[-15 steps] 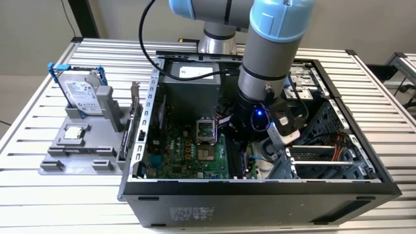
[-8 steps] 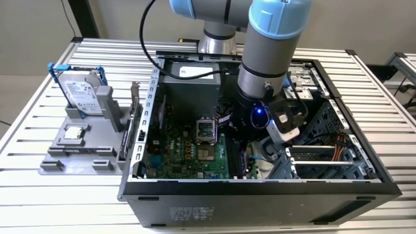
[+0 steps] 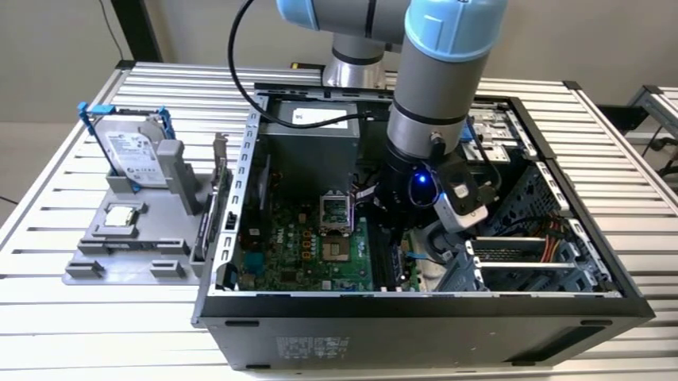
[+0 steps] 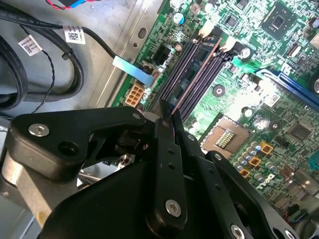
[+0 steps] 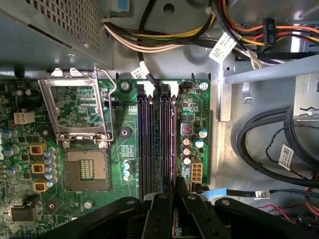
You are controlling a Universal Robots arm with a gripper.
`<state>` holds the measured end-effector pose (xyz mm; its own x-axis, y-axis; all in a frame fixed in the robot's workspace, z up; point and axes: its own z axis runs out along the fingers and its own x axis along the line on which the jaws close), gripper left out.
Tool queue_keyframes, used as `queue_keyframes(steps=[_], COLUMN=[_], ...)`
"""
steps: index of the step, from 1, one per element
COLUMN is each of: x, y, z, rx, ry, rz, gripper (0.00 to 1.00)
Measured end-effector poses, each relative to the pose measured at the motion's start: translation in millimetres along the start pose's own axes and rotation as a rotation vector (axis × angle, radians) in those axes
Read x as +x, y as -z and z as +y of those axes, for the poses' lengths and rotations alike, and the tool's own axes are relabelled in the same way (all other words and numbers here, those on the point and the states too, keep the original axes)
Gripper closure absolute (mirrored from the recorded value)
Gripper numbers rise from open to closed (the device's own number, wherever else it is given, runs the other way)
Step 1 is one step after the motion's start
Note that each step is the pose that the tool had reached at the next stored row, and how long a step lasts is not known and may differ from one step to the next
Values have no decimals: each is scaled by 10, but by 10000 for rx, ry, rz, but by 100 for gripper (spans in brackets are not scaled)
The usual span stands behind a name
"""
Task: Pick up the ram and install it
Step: 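Insert the ram into the slot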
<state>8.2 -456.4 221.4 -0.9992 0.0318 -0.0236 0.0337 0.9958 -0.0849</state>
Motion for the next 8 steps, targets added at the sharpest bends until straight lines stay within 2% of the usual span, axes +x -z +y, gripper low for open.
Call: queue_keyframes(steps=[8], x=[-11], y=[-12], z=[13], rx=[5], ry=[101], rz=[-9], gripper=[100])
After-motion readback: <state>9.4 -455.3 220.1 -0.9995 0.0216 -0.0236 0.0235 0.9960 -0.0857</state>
